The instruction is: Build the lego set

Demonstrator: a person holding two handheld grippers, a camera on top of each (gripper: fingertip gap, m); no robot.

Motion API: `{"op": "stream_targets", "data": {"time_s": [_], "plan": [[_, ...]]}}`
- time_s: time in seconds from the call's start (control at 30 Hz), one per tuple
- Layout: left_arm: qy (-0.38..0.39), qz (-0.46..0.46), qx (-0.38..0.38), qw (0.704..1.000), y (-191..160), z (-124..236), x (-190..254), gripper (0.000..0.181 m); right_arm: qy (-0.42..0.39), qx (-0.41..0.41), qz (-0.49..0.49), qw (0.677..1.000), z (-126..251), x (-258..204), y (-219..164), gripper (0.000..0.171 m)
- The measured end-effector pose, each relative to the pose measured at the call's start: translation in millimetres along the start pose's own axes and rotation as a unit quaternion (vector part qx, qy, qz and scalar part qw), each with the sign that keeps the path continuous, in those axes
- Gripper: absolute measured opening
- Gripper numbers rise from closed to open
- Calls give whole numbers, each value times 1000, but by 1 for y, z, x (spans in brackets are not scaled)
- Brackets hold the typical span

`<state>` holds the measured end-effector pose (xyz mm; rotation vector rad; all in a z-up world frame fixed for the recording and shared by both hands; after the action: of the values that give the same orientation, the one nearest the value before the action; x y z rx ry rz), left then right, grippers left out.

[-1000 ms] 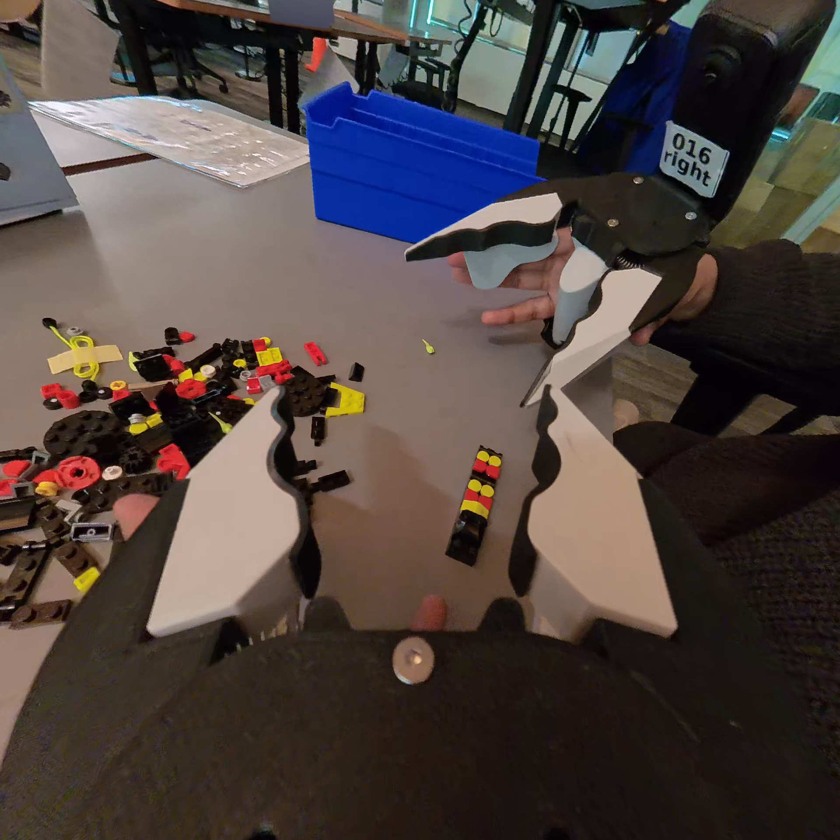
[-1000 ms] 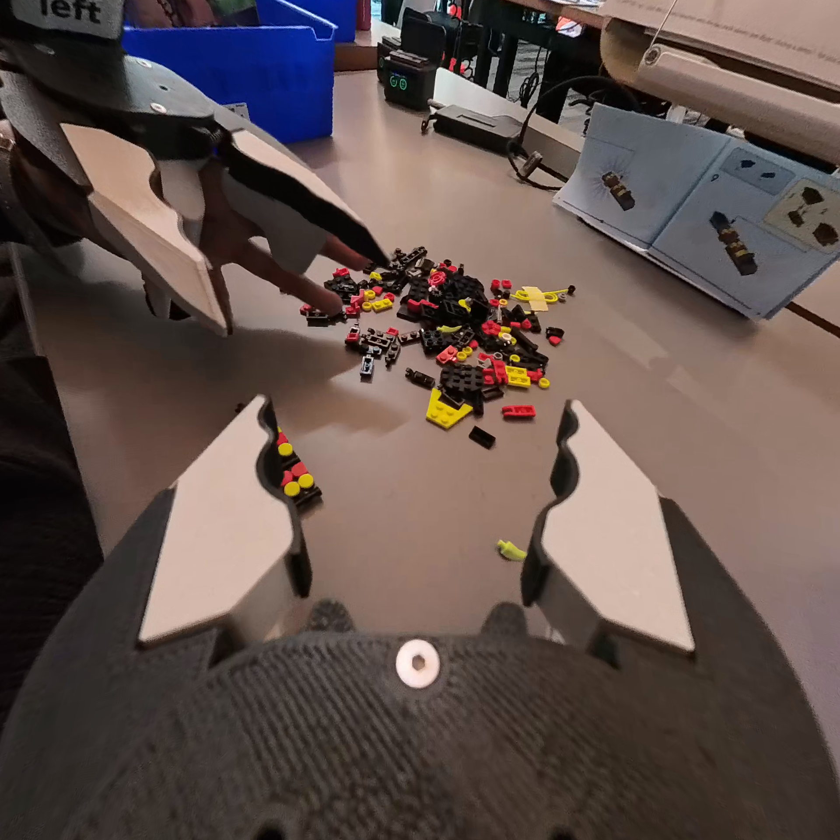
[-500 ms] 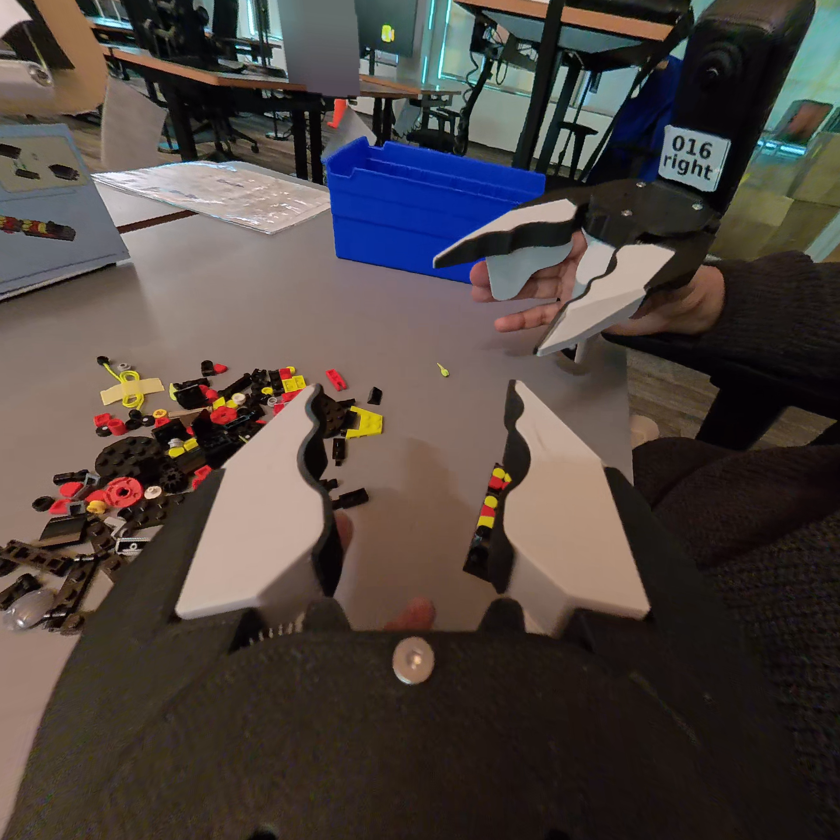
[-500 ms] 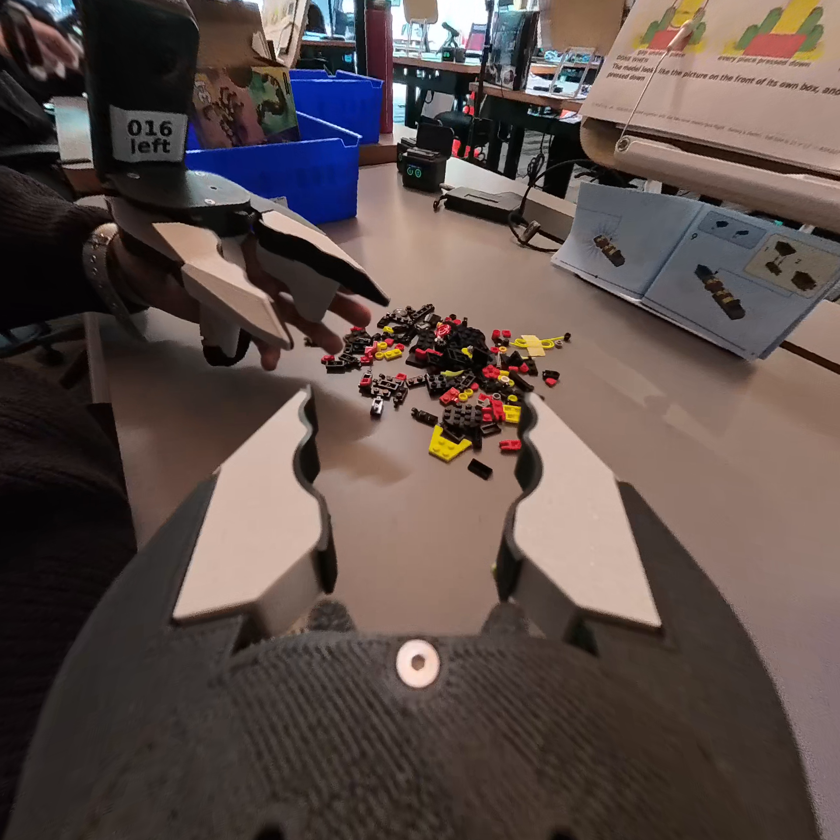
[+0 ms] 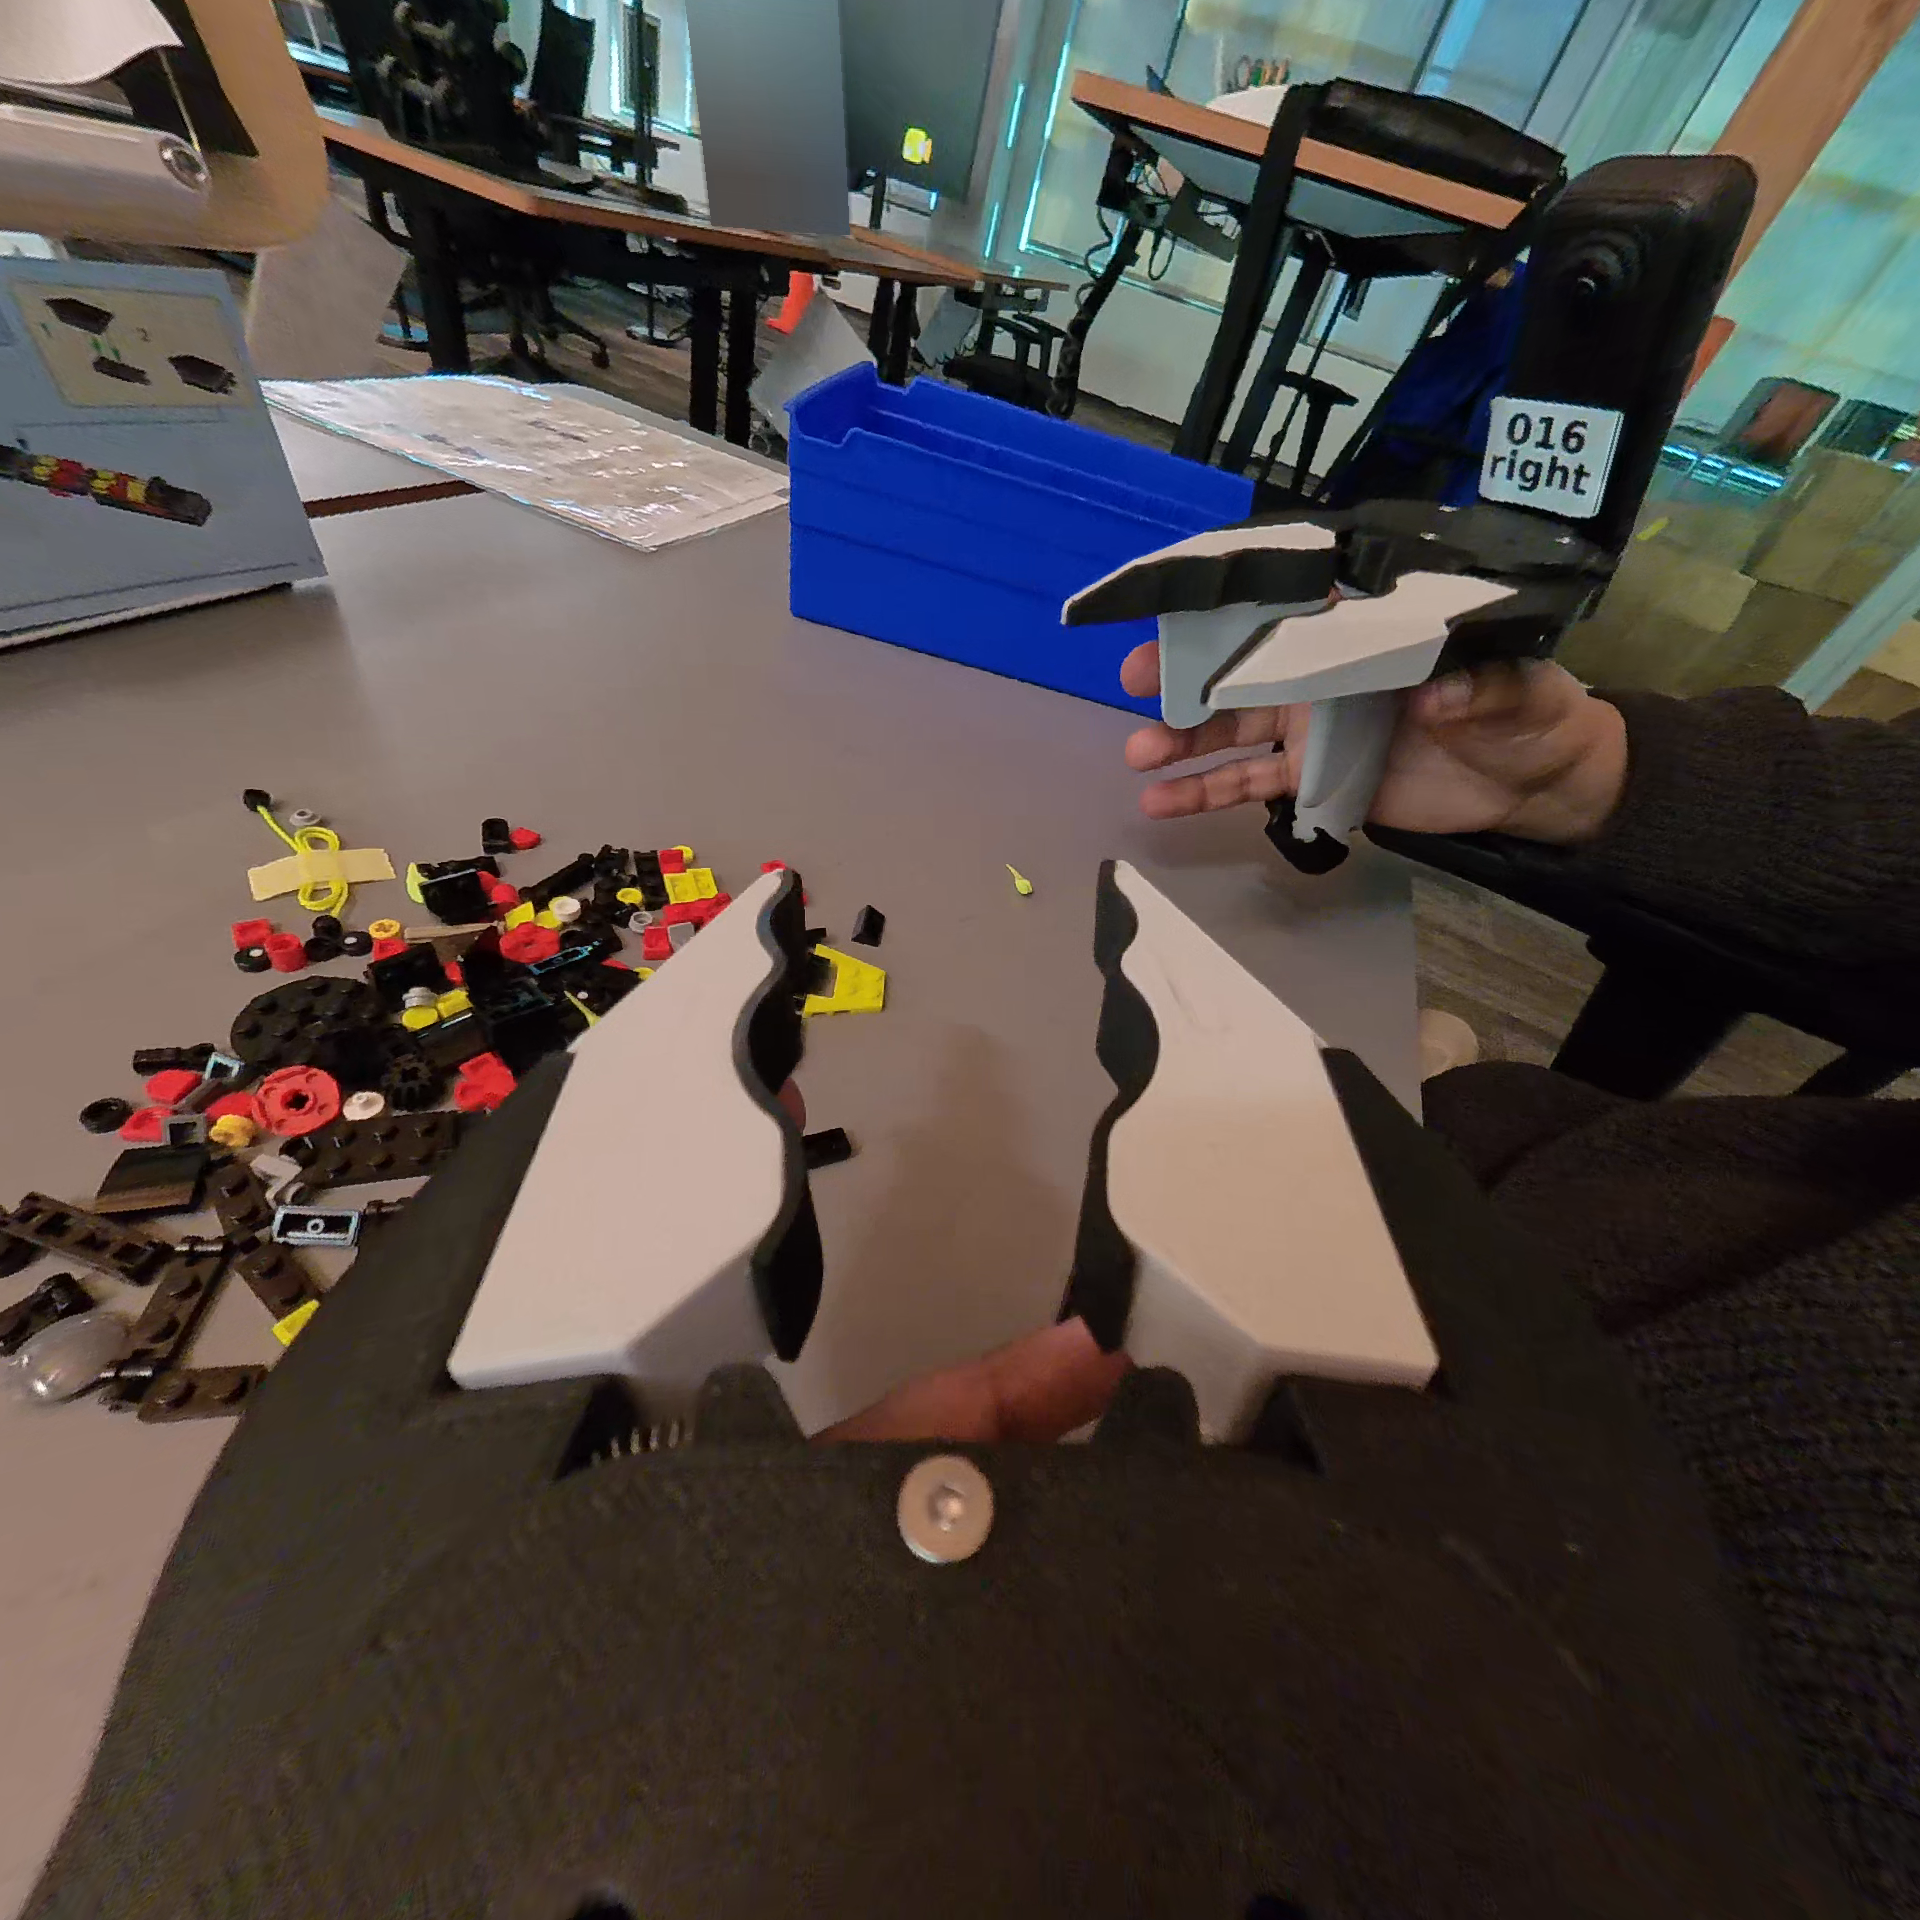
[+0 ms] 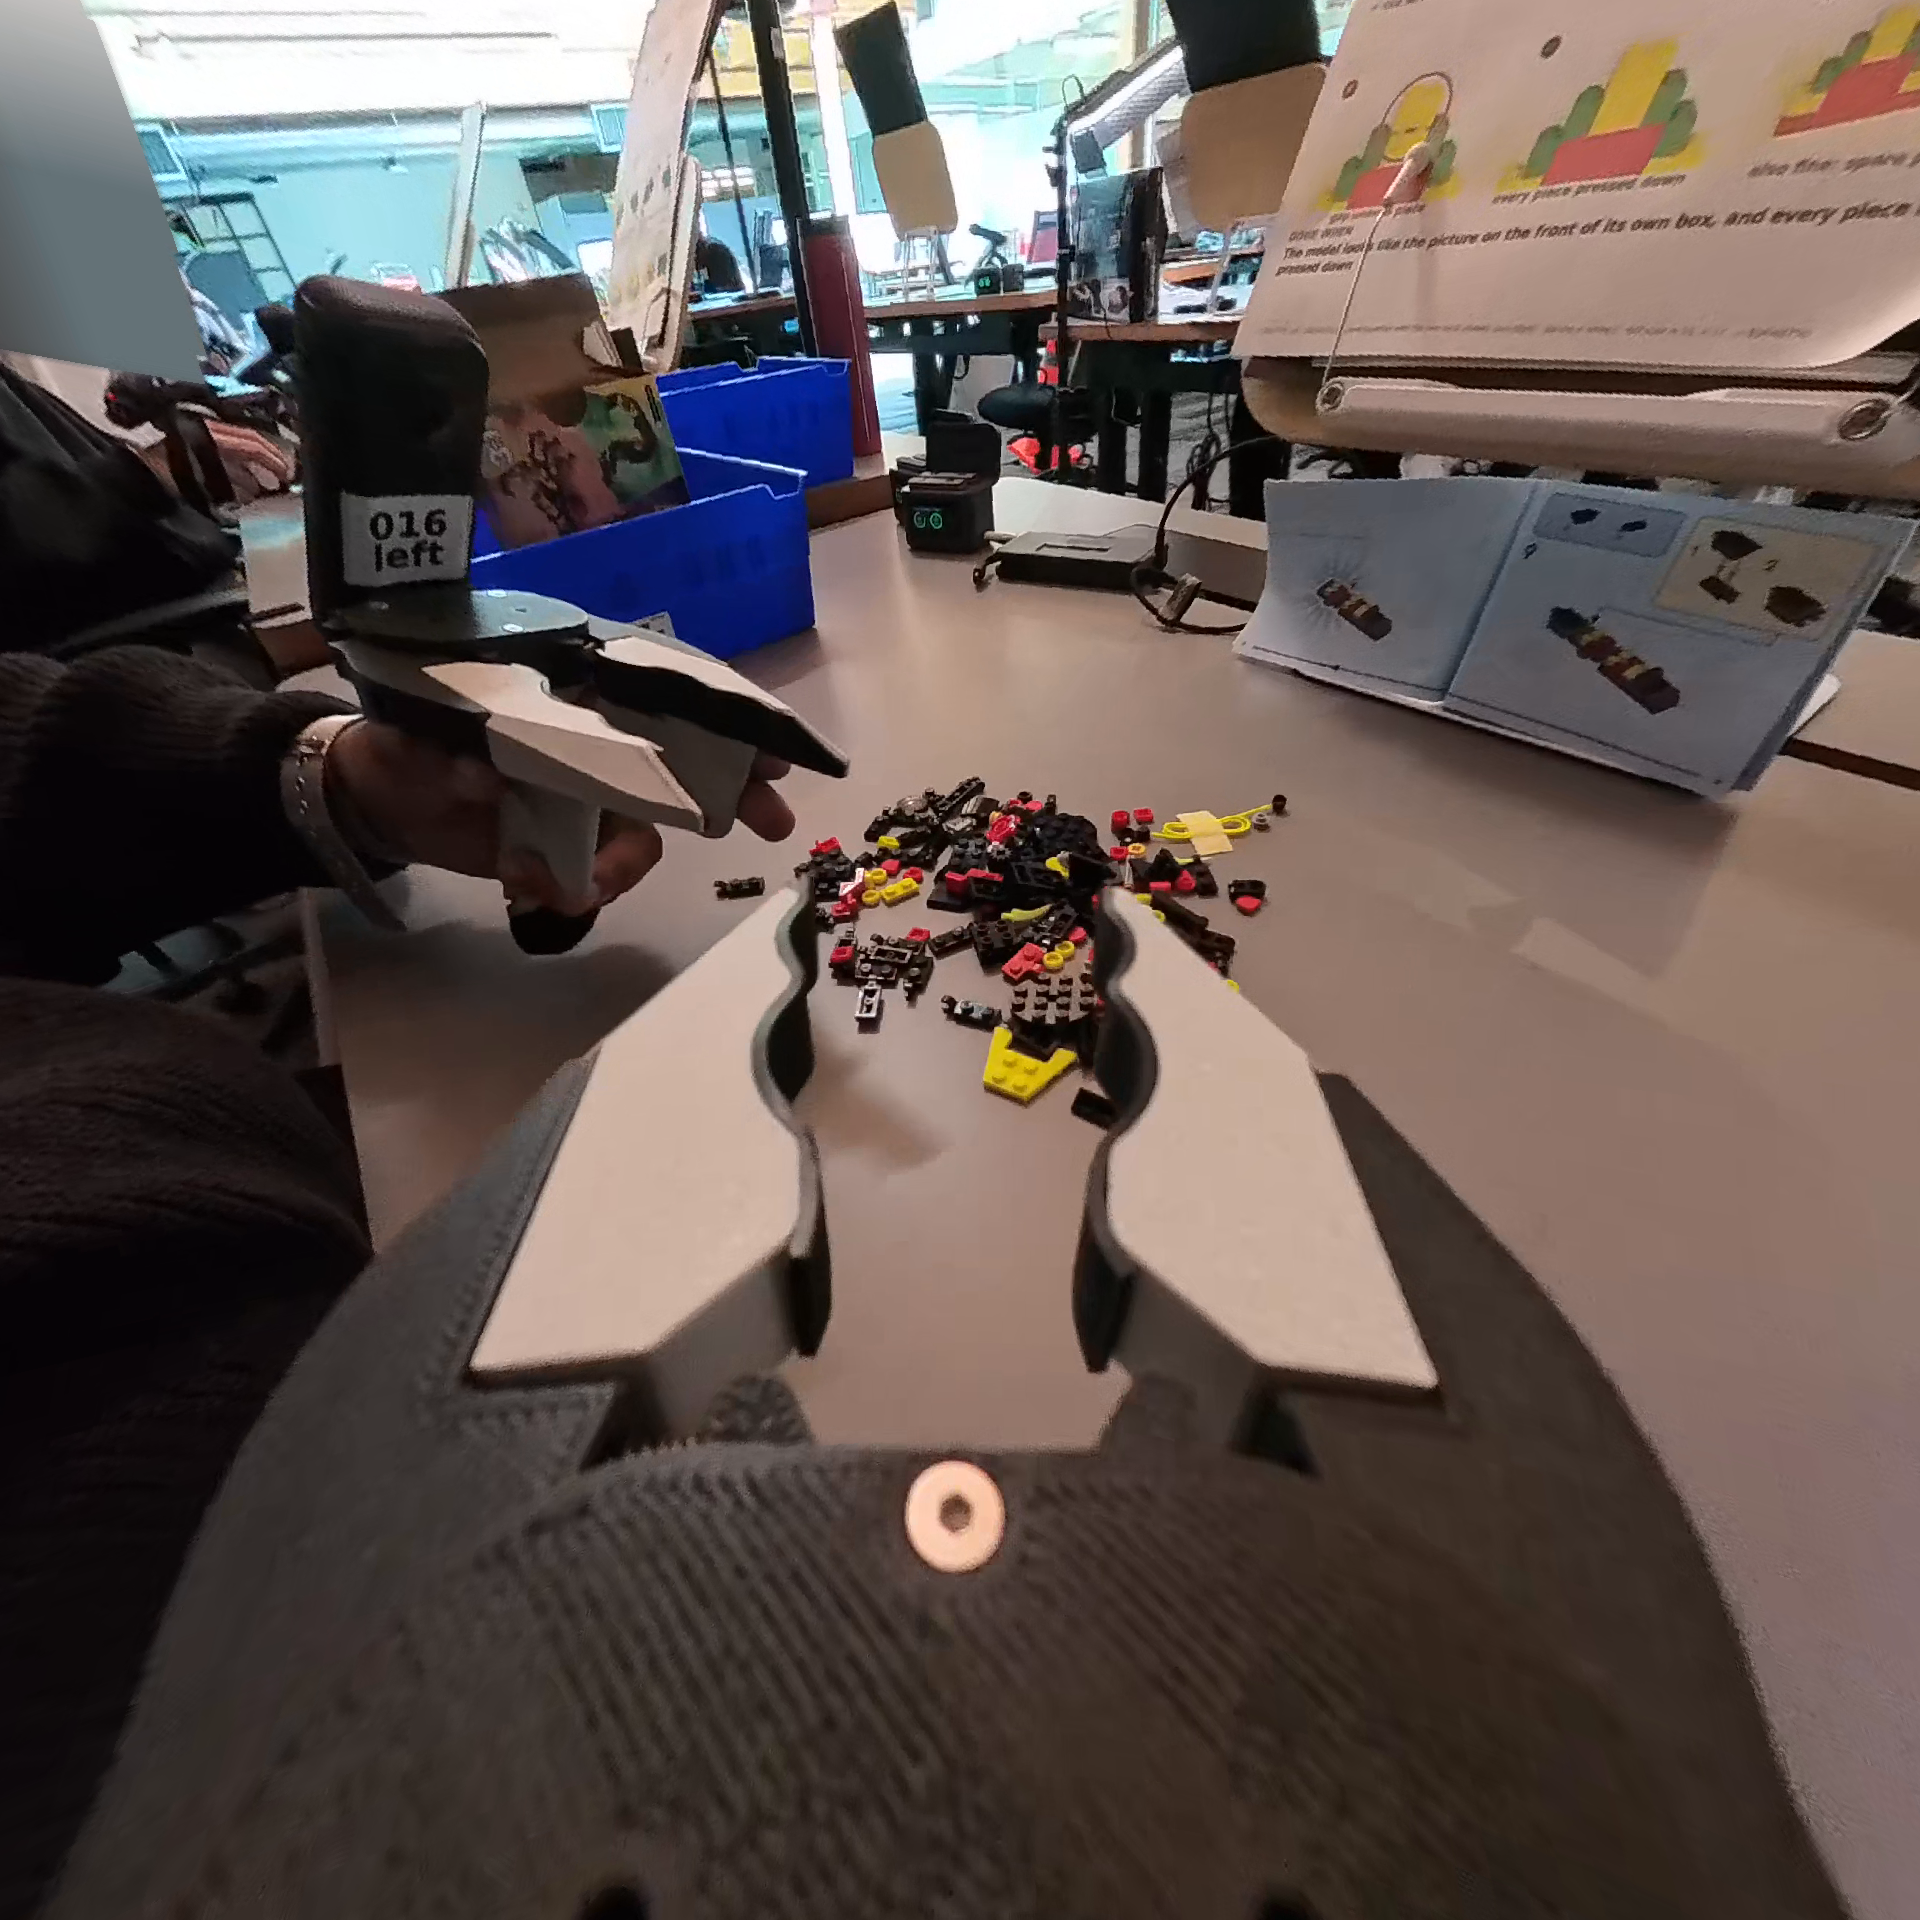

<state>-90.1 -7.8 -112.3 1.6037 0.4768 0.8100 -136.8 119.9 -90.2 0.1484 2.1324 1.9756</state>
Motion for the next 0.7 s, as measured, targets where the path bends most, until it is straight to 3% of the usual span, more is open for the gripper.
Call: {"op": "stream_targets", "data": {"time_s": [0.23,0.7], "plan": [[0,-1,0,1000,0,1,-1,41,22,-7,-12,1000,-1,-5,-1,41],[-14,1,-31,999,-9,0,3,30,63,-11,1,998,1,-17,-1,0]]}}
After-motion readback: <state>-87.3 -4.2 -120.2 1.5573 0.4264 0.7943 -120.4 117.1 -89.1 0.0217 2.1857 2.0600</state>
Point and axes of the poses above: each gripper's, where its closed fingertips meet, z back along the fingers, y out of its top, x = y × z across the jaws, the point moved 3 cm from there along z, back along the fingers, and after that the axes turned 12 degrees about x, right-handed, at the moved point
